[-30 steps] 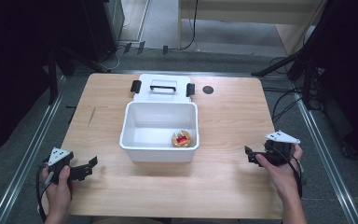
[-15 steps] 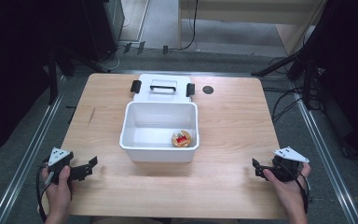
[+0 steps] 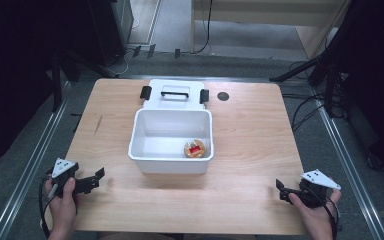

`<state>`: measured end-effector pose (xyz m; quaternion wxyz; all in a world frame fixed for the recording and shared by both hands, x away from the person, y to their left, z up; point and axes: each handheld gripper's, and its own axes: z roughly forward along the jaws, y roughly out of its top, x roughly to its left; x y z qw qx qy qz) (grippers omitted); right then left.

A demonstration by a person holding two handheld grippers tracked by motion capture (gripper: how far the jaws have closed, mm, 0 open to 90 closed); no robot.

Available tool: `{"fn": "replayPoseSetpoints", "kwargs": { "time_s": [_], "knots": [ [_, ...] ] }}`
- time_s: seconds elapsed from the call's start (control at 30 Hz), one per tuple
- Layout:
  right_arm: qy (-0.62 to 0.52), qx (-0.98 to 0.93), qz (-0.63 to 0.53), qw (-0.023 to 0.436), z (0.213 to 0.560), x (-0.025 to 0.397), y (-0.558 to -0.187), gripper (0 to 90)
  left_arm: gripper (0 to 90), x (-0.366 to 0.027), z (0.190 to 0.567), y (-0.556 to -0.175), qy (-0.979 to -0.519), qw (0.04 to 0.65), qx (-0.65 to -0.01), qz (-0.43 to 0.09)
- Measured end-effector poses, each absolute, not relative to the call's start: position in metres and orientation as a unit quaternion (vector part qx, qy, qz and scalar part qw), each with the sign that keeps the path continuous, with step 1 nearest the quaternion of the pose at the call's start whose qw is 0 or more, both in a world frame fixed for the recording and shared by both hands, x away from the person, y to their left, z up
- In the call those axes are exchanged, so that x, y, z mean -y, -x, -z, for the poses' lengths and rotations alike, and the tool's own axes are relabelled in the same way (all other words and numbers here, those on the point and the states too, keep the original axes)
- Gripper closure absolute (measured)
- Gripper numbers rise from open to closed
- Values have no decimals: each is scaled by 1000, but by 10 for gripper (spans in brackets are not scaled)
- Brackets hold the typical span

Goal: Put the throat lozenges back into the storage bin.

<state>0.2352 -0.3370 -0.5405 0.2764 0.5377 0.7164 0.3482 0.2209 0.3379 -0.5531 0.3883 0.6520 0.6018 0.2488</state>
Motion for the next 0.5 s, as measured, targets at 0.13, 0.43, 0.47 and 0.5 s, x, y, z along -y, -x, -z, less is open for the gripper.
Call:
{"fn": "replayPoseSetpoints", "kwargs": {
  "time_s": [0.13, 0.43, 0.47, 0.5],
  "knots": [
    [-538, -713, -353, 280, 544, 339, -230, 0, 0, -338, 553, -221, -651, 389, -602, -249],
    [-541, -701, -363, 291, 548, 339, -225, 0, 0, -338, 553, -222, -653, 387, -602, -247],
    [-541, -699, -365, 292, 548, 339, -225, 0, 0, -338, 553, -222, -654, 387, -602, -246],
    [-542, -697, -369, 291, 548, 340, -225, 0, 0, -338, 553, -222, -653, 388, -603, -245]
  ]
}}
